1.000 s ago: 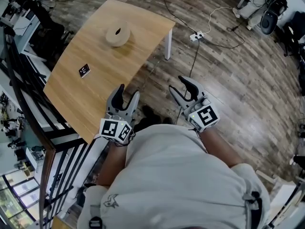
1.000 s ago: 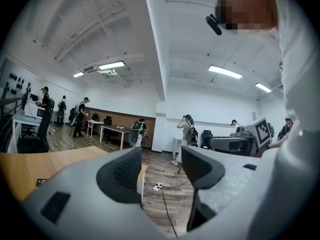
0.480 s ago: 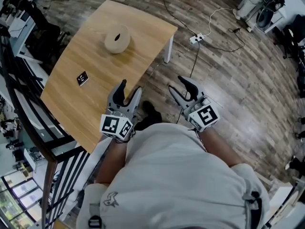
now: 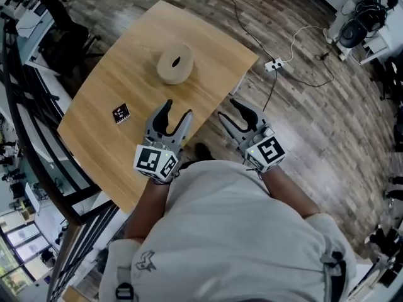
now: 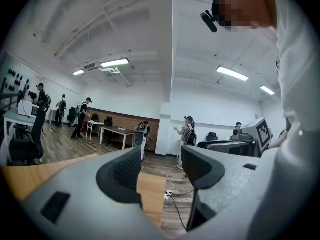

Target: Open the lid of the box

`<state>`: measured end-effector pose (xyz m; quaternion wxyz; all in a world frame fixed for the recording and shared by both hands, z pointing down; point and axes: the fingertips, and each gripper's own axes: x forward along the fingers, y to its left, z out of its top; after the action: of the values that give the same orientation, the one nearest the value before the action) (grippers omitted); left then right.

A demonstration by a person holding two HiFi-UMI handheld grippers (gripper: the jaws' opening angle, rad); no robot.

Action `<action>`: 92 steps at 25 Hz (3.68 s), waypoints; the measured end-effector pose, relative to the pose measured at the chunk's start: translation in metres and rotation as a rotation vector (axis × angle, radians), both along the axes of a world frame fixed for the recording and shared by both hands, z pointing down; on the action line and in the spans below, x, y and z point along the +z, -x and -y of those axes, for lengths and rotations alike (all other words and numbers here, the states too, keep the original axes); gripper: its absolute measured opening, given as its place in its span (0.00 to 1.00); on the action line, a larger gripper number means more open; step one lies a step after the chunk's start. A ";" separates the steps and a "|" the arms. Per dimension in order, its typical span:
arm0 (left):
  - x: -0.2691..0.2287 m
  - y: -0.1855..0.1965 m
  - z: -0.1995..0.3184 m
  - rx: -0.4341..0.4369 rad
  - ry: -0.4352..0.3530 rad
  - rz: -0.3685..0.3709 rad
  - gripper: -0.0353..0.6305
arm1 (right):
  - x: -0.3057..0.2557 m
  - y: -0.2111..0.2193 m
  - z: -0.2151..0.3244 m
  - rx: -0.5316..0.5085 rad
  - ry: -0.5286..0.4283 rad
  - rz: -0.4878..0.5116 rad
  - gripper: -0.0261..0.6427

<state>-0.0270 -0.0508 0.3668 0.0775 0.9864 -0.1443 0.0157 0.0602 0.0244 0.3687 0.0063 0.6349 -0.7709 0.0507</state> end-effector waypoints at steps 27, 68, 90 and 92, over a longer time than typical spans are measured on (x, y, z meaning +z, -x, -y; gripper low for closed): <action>0.012 -0.003 0.109 -0.363 0.019 0.090 0.42 | 0.007 -0.012 0.174 -0.470 0.038 0.020 0.33; 0.144 -0.008 0.172 -0.458 0.131 0.278 0.51 | 0.124 -0.046 0.285 -0.743 0.220 -0.283 0.33; 0.324 -0.014 0.194 -0.190 0.258 0.480 0.52 | 0.282 -0.007 0.331 -0.890 0.242 -1.103 0.32; 0.334 -0.014 0.200 -0.188 0.275 0.474 0.52 | 0.291 -0.003 0.335 -0.903 0.233 -1.152 0.32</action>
<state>-0.0125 -0.2504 0.7013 0.1755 0.9177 -0.2457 0.2581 0.0631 -0.3106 0.6597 0.4974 0.1771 -0.8212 -0.2164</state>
